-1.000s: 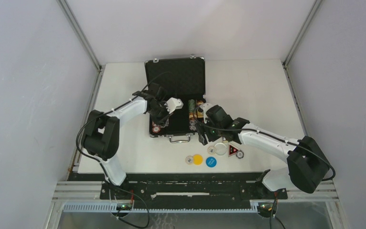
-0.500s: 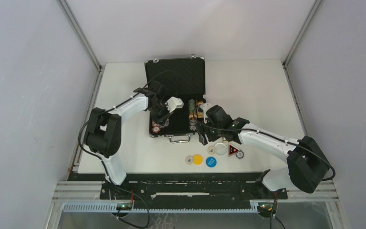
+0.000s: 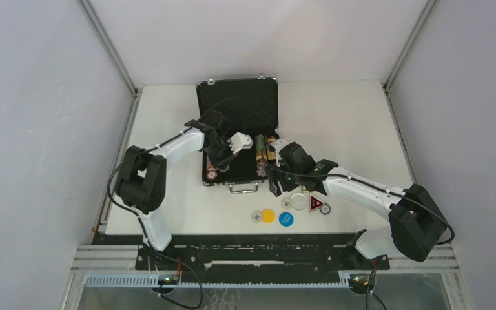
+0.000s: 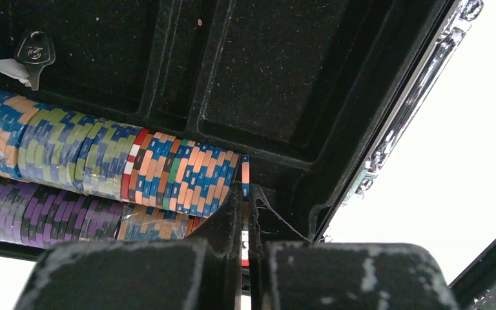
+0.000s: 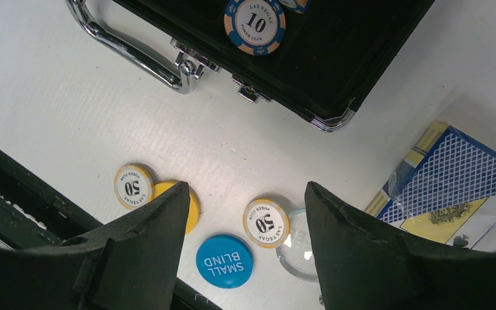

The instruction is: Pack up texas hold em set

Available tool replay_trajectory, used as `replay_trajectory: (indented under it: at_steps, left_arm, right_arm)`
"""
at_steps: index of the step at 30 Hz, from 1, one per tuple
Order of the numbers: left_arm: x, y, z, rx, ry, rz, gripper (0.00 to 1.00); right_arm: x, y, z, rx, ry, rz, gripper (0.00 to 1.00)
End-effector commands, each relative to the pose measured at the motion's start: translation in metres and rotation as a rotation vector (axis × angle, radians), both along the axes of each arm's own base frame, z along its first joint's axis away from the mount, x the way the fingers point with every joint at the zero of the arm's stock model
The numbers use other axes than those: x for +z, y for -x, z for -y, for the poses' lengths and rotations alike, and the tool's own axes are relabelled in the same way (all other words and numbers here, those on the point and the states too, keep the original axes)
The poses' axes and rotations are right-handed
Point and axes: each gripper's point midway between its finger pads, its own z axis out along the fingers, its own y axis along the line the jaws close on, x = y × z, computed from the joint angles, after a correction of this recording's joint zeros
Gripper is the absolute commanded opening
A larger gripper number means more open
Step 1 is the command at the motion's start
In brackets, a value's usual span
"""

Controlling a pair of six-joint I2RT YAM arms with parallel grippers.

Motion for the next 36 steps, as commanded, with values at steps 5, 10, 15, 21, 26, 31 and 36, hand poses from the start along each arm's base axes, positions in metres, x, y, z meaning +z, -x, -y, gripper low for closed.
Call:
replay_trajectory:
  at_steps: [5,10,15,21,26,31,36]
  left_arm:
    - [0.007,-0.028,0.006,-0.018,0.001,0.094,0.0]
    - [0.01,-0.034,0.001,0.029,-0.012,0.127,0.02]
    - [0.01,-0.036,0.001,0.043,-0.013,0.134,0.07]
    - [0.012,-0.04,0.0,0.054,-0.022,0.143,0.09]
    - [0.015,-0.04,0.0,0.052,-0.02,0.145,0.21]
    - [0.013,-0.041,0.001,0.058,-0.027,0.132,0.21]
    - [0.023,-0.047,0.0,0.068,-0.027,0.166,0.21]
  right_arm:
    - [0.009,-0.008,-0.003,-0.008,-0.029,0.045,0.74]
    - [0.009,-0.009,-0.004,-0.001,-0.03,0.048,0.74]
    - [0.008,-0.008,-0.004,0.003,-0.029,0.043,0.73]
    - [0.007,-0.008,-0.004,0.005,-0.029,0.043,0.73]
    - [0.004,-0.007,-0.005,0.01,-0.028,0.035,0.73]
    - [0.003,-0.007,-0.005,0.011,-0.026,0.032,0.73]
    - [0.003,-0.007,-0.005,0.01,-0.025,0.032,0.73]
